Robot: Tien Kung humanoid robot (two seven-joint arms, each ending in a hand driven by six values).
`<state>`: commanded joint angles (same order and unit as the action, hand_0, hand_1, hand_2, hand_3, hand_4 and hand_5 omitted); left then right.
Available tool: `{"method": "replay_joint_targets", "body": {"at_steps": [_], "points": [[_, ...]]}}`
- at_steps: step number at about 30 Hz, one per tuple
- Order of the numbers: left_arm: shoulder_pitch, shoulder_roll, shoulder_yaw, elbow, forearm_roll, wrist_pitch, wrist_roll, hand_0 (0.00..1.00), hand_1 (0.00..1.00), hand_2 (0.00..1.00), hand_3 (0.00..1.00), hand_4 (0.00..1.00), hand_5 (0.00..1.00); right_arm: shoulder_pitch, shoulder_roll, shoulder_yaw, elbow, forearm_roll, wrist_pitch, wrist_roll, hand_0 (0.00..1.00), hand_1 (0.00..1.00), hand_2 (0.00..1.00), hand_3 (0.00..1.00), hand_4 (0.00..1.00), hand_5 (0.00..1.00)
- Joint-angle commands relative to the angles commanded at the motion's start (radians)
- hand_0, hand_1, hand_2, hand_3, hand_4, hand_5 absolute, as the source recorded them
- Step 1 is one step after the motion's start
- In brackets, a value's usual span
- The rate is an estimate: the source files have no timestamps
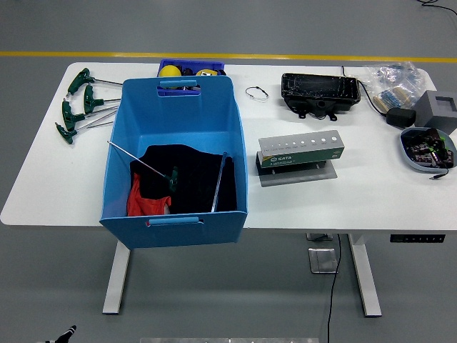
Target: Lift tool from toolbox,place it in box,lift tool from toolbox,place it in box
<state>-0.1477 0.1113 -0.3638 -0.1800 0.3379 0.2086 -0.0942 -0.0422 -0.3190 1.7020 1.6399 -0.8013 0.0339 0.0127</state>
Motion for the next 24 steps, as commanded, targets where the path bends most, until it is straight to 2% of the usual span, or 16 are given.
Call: {"method": "replay_joint_targets", "body": {"at_steps": [11,21,24], "points": [[-0.022,0.0,0.021,0.0,-0.022,0.003,-0.004,0.716,0.753,0.783,0.767,0.765,0.768,0.015,0.043,0.018,-0.022,0.004,-0.025,0.005,0.917,0.881,0.881,0.904,0.998,0.998],[-0.037,0.004,-0.039,0.0,0.045,0.004,0.004,0.714,0.753,0.783,0.767,0.768,0.763,0.032,0.037,0.017,-0.023,-0.005,-0.001,0.004,0.905,0.876,0.873,0.89,0.998,0.998],[-0.041,0.005,-0.019,0.0,0.035,0.0,0.006,0.714,0.753,0.783,0.767,0.768,0.763,0.032,0.039,0.015,-0.023,-0.003,0.0,0.004,0.905,0.876,0.873,0.89,0.998,0.998]]}}
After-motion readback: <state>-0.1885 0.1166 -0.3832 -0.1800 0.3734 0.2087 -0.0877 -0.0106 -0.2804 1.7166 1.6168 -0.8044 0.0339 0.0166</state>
